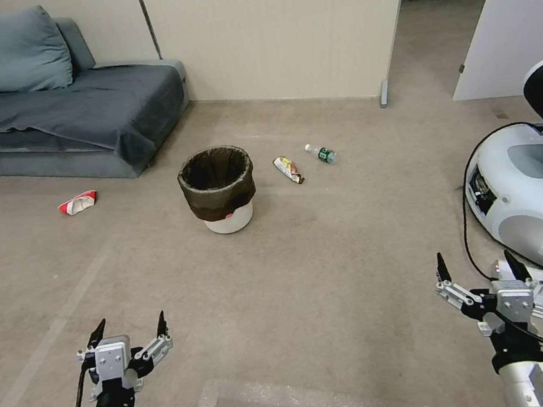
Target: Pick up the trash bin, then pick up the garbage from the floor and place it into the trash bin.
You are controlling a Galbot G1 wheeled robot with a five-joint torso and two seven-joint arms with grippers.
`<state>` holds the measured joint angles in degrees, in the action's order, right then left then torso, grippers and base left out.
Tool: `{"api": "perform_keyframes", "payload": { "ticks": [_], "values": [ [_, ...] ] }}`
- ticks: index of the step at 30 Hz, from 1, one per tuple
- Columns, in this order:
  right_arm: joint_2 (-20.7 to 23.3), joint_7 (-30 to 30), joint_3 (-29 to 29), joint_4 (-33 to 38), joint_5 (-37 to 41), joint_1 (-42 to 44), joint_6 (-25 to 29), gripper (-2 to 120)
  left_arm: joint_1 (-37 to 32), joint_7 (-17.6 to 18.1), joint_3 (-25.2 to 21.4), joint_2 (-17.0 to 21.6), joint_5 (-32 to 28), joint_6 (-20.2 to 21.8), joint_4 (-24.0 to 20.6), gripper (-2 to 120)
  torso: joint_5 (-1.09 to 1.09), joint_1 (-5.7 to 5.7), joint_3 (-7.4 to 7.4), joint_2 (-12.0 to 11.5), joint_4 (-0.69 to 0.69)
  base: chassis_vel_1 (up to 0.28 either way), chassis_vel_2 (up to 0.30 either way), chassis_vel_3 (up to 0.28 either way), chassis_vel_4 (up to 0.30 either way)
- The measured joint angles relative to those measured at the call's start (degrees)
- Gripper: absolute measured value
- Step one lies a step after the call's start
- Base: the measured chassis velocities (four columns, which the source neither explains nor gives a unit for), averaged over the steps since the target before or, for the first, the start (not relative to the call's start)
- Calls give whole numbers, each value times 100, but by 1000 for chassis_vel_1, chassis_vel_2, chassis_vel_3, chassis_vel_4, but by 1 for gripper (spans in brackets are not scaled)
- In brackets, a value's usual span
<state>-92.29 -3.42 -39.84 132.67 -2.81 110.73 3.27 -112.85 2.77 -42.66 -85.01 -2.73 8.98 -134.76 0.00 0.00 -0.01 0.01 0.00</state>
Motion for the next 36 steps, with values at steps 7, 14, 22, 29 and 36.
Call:
{"api": "perform_keyframes", "payload": {
  "ticks": [7,14,22,29,36],
  "values": [
    [6,204,91,-46,3,-8,-17,100,20,3,26,15,-11,-63,31,100,0,0,0,0,0,0,0,0,0],
    [10,309,266,-209,-53,-222,-133,100,49,21,35,41,-22,-77,29,100,0,0,1,0,0,0,0,0,0],
    [37,309,530,-231,-216,-375,-315,100,249,-32,-45,52,-42,112,-129,100,0,0,1,0,0,0,0,0,0],
    [47,309,488,-229,-217,-367,-339,100,234,-34,-42,17,-47,140,-160,100,0,0,1,0,0,0,0,0,0],
    [28,299,433,-228,-195,-343,-301,100,253,-32,-17,12,-50,140,-156,100,0,0,1,0,0,0,0,0,0]
  ]
}}
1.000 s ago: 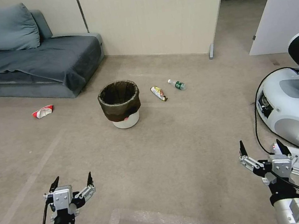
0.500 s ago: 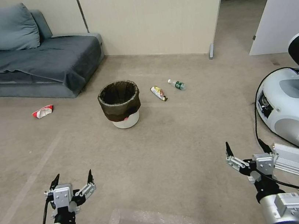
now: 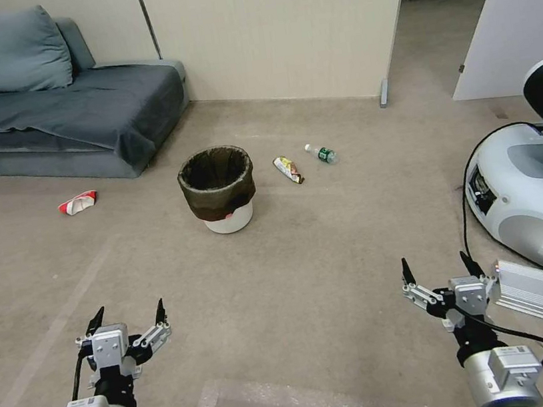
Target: Pick up the trash bin, then pick up the garbage from the floor and place it into the trash bin.
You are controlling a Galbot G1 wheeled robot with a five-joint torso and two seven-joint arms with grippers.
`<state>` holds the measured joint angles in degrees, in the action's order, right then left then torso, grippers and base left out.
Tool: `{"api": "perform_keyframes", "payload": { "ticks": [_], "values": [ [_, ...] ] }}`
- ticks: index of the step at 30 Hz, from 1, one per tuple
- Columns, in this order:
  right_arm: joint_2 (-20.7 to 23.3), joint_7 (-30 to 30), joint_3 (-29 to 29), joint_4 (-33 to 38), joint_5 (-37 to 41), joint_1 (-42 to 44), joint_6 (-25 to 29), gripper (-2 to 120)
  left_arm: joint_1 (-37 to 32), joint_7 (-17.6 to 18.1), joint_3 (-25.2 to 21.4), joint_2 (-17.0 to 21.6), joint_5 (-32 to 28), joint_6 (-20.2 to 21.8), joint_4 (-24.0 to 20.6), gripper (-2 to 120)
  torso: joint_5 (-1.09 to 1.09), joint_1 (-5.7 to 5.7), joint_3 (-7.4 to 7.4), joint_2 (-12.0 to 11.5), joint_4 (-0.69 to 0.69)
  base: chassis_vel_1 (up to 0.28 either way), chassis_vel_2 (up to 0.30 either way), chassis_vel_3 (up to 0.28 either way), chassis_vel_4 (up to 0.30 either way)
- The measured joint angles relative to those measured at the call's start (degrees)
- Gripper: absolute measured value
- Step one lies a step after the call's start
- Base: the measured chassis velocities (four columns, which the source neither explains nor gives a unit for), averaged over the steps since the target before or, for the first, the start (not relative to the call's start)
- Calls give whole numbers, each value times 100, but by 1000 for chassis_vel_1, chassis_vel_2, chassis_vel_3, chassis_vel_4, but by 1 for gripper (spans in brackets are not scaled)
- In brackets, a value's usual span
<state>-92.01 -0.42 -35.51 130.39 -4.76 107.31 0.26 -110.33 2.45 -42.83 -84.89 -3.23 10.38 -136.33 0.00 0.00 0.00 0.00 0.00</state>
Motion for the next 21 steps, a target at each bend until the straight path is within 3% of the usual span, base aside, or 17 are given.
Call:
{"api": "perform_keyframes", "payload": {
  "ticks": [13,21],
  "values": [
    [-12,-32,3,11,2,26,88,100,-56,2,22,-4,9,-27,50,100,0,0,0,0,0,0,0,0,0],
    [-14,-40,-4,-13,-6,48,147,100,-76,0,41,-1,9,-72,107,100,0,0,0,0,0,-62,76,63,-79]
  ]
}}
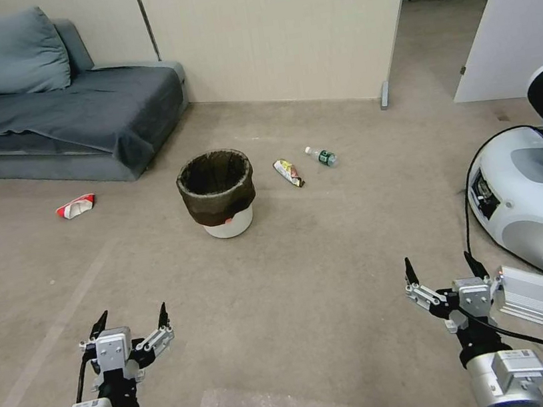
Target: Pick up the trash bin, then pick up the garbage from the floor and place it into the trash bin.
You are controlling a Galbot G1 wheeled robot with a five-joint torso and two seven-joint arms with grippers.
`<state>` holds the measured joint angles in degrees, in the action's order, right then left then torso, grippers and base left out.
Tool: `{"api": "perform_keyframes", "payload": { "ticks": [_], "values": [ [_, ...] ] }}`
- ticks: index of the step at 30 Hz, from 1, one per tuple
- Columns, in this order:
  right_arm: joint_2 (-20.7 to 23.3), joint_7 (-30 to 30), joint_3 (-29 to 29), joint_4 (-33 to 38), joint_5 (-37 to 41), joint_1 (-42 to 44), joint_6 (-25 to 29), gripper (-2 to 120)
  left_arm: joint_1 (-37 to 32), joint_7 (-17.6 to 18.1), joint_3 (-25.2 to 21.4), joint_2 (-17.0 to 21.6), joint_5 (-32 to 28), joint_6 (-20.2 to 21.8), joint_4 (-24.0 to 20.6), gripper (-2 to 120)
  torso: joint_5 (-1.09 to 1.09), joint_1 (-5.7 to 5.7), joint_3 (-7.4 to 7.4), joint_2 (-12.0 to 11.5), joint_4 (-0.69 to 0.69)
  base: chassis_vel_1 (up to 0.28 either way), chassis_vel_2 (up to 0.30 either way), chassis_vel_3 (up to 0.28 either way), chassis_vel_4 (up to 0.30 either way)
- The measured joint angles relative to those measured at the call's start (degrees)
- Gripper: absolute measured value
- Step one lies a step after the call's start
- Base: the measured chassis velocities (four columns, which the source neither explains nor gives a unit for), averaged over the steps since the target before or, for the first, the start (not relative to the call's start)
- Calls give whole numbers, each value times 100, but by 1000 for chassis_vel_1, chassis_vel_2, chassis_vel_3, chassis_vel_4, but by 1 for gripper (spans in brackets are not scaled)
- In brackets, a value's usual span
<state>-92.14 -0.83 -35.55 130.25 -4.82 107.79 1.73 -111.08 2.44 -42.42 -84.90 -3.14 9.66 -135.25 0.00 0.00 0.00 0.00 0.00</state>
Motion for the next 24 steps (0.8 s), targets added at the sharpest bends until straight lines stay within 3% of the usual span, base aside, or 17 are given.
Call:
{"api": "perform_keyframes", "payload": {
  "ticks": [24],
  "values": [
    [0,-7,-117,16,119,-46,20,100,-1,-15,-40,-2,-16,46,-100,100,0,0,0,0,0,-51,55,51,-47]
  ]
}}
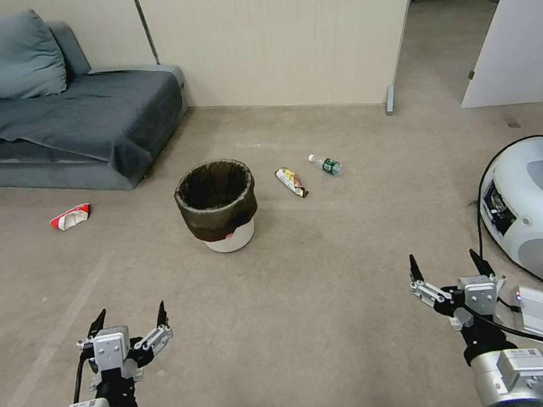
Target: Pick up the trash bin, then pick up the garbage from the floor and place it into the trash bin.
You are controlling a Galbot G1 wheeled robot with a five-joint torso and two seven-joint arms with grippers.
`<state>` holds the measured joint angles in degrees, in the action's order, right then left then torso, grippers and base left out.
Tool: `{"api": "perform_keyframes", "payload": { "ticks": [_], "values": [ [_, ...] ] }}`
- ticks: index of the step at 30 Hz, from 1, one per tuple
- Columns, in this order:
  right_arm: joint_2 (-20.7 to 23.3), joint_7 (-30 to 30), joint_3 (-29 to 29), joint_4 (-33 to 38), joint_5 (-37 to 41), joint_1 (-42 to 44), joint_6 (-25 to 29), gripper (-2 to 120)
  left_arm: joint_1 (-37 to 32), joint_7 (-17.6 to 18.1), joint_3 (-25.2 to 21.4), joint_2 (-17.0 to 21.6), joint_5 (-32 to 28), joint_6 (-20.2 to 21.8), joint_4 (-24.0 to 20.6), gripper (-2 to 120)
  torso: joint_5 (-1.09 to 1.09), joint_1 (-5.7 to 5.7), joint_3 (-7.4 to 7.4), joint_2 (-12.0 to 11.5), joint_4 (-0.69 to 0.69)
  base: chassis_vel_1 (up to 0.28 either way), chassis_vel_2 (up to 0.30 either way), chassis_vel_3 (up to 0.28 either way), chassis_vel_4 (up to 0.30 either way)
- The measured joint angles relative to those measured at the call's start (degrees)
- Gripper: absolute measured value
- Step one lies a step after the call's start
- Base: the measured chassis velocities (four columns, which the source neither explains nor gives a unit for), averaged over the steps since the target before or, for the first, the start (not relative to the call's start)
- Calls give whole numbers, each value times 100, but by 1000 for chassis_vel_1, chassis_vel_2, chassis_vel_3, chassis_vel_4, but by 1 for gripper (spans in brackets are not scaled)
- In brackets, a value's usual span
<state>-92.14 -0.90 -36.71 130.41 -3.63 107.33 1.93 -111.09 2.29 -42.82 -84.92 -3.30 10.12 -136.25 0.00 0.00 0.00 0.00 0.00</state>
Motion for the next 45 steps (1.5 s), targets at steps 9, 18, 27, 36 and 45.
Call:
{"api": "perform_keyframes", "payload": {
  "ticks": [9,18,27,36,45],
  "values": [
    [0,0,-44,0,40,-1,12,100,15,-9,3,0,2,29,-23,100,0,0,0,0,-1,-61,60,52,-66],
    [0,1,-34,8,49,-1,55,100,29,-13,2,-12,6,46,-80,100,0,0,0,0,0,-42,38,46,-38],
    [86,54,-15,-5,123,-46,24,100,29,4,-74,-76,-98,143,-206,100,0,0,0,0,0,-54,76,64,-69],
    [59,49,-14,-20,88,-4,20,100,46,-1,-47,-62,-96,140,-213,100,0,1,0,0,0,-93,87,81,-80],
    [24,35,-36,6,47,17,48,100,52,-9,-37,-14,-128,139,-226,100,0,0,0,0,0,-75,69,77,-75]
  ]
}}
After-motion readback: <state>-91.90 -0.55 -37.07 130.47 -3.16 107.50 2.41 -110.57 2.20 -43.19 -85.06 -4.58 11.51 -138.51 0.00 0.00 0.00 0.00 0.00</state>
